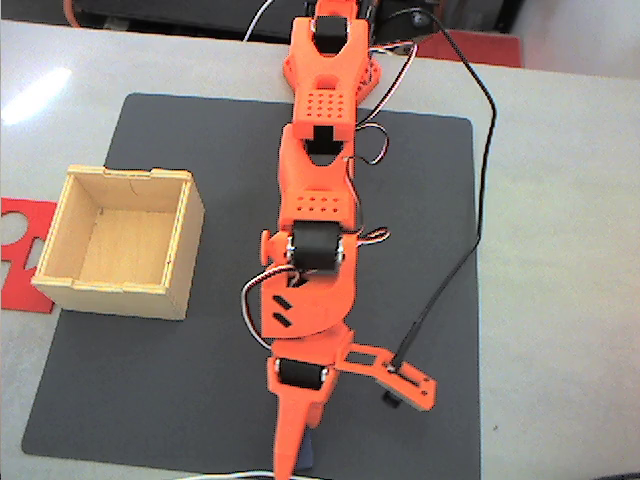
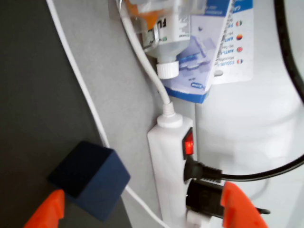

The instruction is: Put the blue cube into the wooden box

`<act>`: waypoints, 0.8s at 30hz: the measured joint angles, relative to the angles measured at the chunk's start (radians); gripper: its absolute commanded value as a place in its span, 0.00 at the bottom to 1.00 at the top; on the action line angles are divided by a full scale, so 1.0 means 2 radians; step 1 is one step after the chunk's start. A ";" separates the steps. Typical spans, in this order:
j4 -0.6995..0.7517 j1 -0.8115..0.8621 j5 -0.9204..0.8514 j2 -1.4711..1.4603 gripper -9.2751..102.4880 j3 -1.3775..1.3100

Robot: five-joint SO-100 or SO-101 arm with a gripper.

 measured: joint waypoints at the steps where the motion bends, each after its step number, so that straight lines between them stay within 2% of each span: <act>1: 0.000 0.000 -0.004 0.005 0.46 0.000; 4: -0.005 0.002 -0.016 0.010 0.46 0.000; 16: -0.097 0.004 -0.061 0.001 0.45 0.000; 24: -0.105 0.015 -0.064 -0.027 0.44 0.000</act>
